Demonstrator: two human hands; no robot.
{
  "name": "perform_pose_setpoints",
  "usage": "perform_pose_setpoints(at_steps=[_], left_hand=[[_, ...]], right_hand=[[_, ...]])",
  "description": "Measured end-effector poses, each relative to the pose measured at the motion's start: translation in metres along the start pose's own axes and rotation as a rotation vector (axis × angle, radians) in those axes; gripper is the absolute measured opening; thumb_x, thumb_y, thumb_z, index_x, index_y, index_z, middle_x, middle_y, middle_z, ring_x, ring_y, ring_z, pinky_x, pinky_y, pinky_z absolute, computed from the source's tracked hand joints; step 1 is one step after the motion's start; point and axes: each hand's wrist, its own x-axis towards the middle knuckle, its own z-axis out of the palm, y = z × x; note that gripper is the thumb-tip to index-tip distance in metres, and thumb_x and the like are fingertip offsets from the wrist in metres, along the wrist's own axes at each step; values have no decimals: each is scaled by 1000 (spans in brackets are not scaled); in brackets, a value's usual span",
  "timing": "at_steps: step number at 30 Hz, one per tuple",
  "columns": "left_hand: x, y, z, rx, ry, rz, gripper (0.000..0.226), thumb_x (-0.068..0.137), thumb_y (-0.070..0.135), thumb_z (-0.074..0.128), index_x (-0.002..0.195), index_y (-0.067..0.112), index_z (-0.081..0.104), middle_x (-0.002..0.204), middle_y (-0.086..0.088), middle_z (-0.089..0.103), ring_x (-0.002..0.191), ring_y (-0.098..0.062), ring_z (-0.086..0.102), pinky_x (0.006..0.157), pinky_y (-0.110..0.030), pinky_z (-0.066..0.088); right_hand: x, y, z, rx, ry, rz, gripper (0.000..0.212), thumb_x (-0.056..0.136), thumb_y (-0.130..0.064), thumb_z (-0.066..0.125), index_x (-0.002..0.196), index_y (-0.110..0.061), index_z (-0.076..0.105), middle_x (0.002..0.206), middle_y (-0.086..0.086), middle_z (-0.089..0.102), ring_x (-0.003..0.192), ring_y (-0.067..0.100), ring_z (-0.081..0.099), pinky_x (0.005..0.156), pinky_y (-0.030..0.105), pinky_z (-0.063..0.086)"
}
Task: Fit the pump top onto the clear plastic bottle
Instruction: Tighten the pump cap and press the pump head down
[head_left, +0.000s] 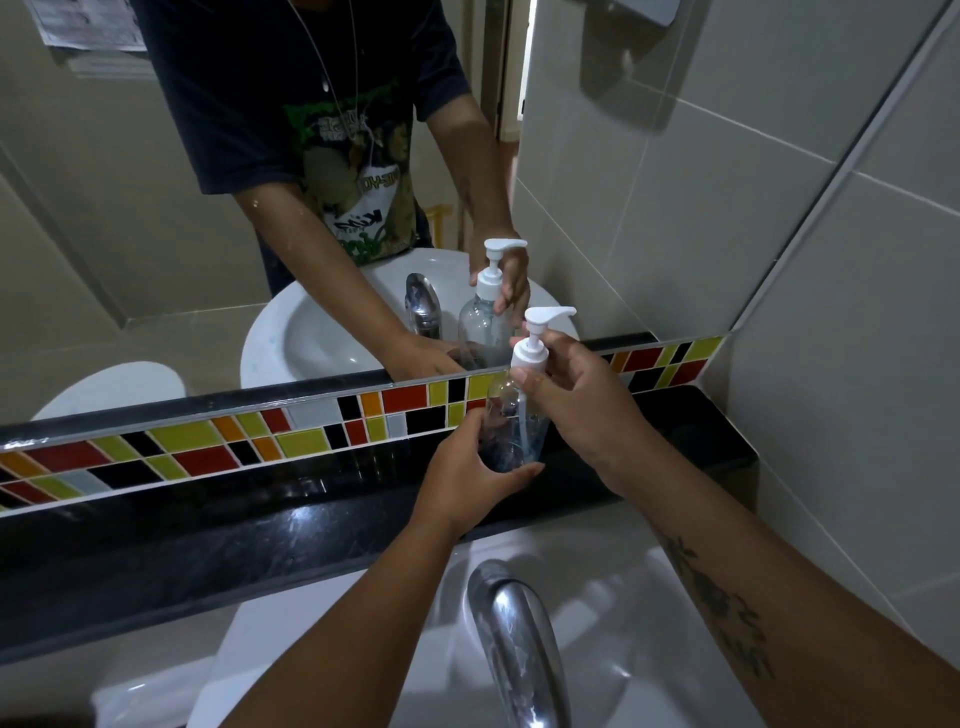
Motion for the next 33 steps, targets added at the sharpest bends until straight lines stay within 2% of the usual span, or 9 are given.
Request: perform_pose_setpoints(at_steps=[3, 8, 10, 15, 17, 19, 23, 27, 33], left_hand=[[0, 0, 0, -15, -3, -7, 68, 71, 36, 92, 128, 29, 56, 124, 14, 69, 113, 1, 66, 97, -30, 58], [1, 0, 1, -9, -1, -1, 69, 70, 38, 92, 129, 31, 56, 124, 15, 69, 114, 0, 65, 98, -32, 58], [0, 0, 0, -5, -1, 5, 69, 71, 38, 92, 129, 31, 56, 124, 14, 68, 114, 0, 65, 98, -31, 58], [-1, -1, 0, 14, 5, 22, 71, 72, 41, 91, 131, 33, 53, 127, 14, 68, 117, -3, 64, 99, -34, 57], [-1, -2, 0, 16, 3, 10, 70, 72, 42, 91, 130, 34, 53, 126, 13, 68, 116, -5, 65, 97, -35, 58], [0, -1, 0, 12, 2, -1, 69, 71, 41, 91, 128, 33, 54, 124, 13, 69, 114, -5, 66, 96, -34, 59], [-1, 1, 0, 8, 7, -5, 65, 71, 37, 92, 125, 29, 57, 120, 13, 69, 110, -2, 67, 93, -27, 59], [-1, 3, -1, -3, 4, -9, 65, 71, 36, 93, 125, 30, 56, 119, 14, 69, 108, -2, 67, 91, -25, 59], [0, 1, -1, 18, 2, -8, 66, 71, 40, 92, 126, 30, 56, 123, 12, 68, 112, -5, 66, 94, -32, 59]], right_hand=[[2, 1, 6, 44, 92, -22, 39, 86, -20, 70, 123, -26, 57, 119, -7, 67, 110, 6, 63, 93, 28, 53], [8, -1, 17, 20, 227, -41, 44, 73, -26, 82, 102, -14, 52, 101, 4, 66, 94, 21, 67, 79, 40, 60], [8, -2, 17, 11, 202, -45, 51, 71, -28, 84, 106, -15, 50, 105, 4, 65, 96, 20, 67, 82, 43, 60], [1, 5, 2, 21, -13, -34, 91, 67, -37, 84, 143, -38, 34, 144, -12, 47, 130, 11, 48, 103, 40, 47], [-2, 5, -3, -15, -59, -46, 79, 78, -34, 77, 144, -39, 34, 140, -20, 48, 124, -5, 47, 98, 26, 47], [-5, 2, -4, -27, -70, -49, 54, 89, -26, 66, 136, -37, 43, 121, -26, 56, 107, -16, 53, 86, 13, 49], [0, 4, -4, -16, 10, -45, 42, 89, -23, 67, 130, -24, 56, 119, -13, 66, 109, 2, 61, 89, 23, 53], [5, 1, 0, 38, 89, -22, 34, 79, -20, 78, 107, -17, 58, 107, -7, 68, 92, 2, 66, 71, 17, 53], [5, -4, -5, -29, 28, -43, 49, 76, -27, 80, 117, -28, 55, 115, -14, 63, 105, 1, 58, 87, 23, 48]])
